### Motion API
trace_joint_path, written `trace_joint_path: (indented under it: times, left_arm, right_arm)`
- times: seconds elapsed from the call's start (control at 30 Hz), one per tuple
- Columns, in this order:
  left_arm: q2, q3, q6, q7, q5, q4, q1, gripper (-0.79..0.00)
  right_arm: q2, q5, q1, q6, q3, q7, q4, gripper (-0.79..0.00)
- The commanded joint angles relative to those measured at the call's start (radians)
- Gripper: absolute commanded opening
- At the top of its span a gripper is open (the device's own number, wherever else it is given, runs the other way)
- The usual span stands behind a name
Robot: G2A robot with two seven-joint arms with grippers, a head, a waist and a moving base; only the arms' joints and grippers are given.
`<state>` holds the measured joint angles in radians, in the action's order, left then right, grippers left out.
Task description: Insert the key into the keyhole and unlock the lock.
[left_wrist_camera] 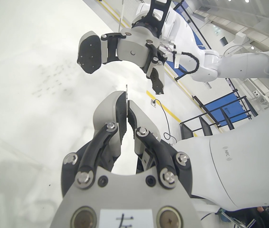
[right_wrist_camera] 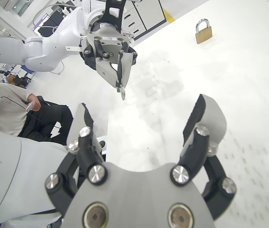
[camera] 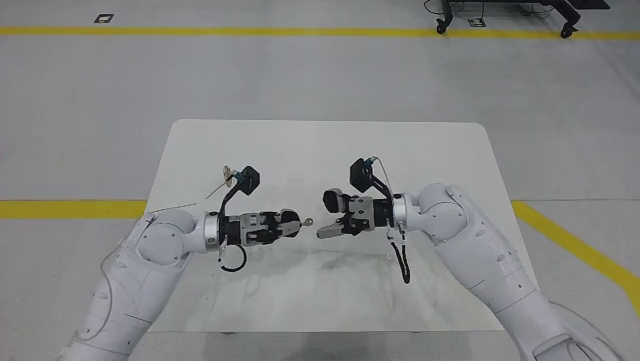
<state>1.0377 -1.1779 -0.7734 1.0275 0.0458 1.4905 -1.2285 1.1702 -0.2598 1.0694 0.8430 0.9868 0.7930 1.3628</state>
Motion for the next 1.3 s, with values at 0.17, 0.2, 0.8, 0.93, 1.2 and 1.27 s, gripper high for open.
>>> trace_joint_path:
  times: [0.17,0.2,0.8,0.93,1.2,1.27]
  left_arm:
    - [-0.001,0.024,-0.015,-0.021,-0.017,0.001,0.007,-0.785]
    - [-0.002,0.026,-0.016,-0.023,-0.018,0.000,0.008,-0.785]
    - [-0.011,0.049,-0.014,-0.081,-0.087,-0.003,0.018,-0.785]
    - [-0.013,0.057,-0.011,-0.076,-0.073,-0.005,0.022,0.000]
    - [-0.017,0.053,-0.003,-0.076,-0.064,-0.013,0.029,0.000]
    - [-0.017,0.053,-0.003,-0.076,-0.064,-0.013,0.029,0.000]
  right_arm:
    - [0.005,0.043,-0.026,-0.033,-0.041,0.018,-0.024,-0.486]
    - [0.006,0.048,-0.029,-0.035,-0.046,0.019,-0.028,-0.493]
    - [0.002,0.096,-0.051,-0.019,-0.084,0.038,-0.049,-0.785]
    - [-0.001,0.100,-0.051,-0.014,-0.087,0.035,-0.051,-0.785]
    - [-0.019,0.102,-0.027,0.039,-0.029,-0.027,-0.057,-0.785]
    - [-0.029,0.098,-0.008,0.063,0.008,-0.053,-0.057,-0.785]
